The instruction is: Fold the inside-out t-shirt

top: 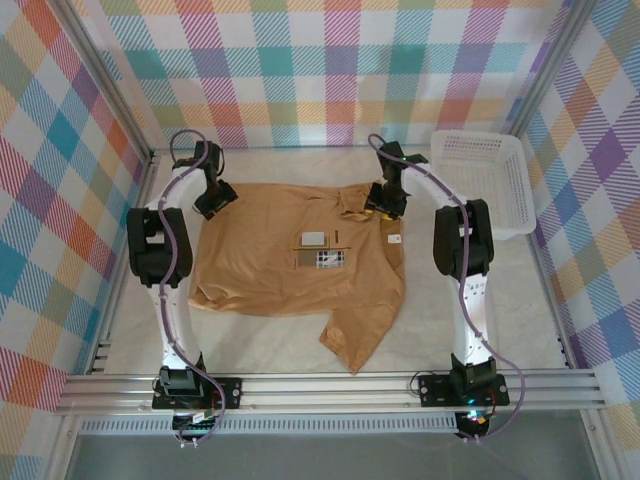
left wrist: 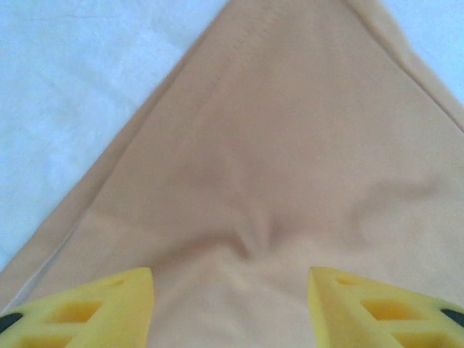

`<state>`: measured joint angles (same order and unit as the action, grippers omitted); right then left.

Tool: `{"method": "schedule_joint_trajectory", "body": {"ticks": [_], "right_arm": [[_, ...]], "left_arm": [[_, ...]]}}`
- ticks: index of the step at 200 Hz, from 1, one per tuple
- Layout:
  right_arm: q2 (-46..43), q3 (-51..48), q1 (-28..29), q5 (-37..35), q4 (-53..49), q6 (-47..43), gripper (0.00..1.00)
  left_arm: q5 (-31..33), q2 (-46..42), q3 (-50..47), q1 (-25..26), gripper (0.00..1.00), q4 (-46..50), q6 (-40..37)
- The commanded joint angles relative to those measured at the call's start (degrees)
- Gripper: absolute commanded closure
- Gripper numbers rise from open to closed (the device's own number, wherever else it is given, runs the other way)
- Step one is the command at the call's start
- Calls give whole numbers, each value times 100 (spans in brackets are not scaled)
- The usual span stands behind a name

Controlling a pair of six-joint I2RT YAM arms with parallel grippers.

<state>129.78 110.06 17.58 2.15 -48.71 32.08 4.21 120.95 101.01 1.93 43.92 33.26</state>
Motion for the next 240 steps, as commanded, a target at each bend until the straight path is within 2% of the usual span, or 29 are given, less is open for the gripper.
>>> {"method": "schedule_joint_trajectory", "body": {"ticks": [1,29,53,133,148,163,189,216,240], "right_arm": [[-97,239,59,219,27,-52,55],[445,835,59,407,-209,38,56],[583,903,57,470,-183,156,57],[733,807,55,382,-95,133,58],[750,772,53,400,-29,156,63],[751,788,55,400,-10,176,73],[630,907,58,371,-25,167,100],[332,1048,53,519,171,241,100],[238,1566,39,561,386,302,100]], "left_arm": [[285,-931,-305,253,41,218,-224],[-203,-1545,-1067,294,43,-133,-131],[-374,-1881,-1442,300,44,-253,-94],[-561,-2030,-1612,303,45,-256,-115],[-490,-2069,-1592,299,45,-186,-140],[-400,-2125,-1569,294,45,-126,-178],[-336,-2180,-1486,291,45,-38,-235],[-367,-2208,-1430,291,45,2,-249],[-394,-2235,-1470,291,45,-41,-234]]}}
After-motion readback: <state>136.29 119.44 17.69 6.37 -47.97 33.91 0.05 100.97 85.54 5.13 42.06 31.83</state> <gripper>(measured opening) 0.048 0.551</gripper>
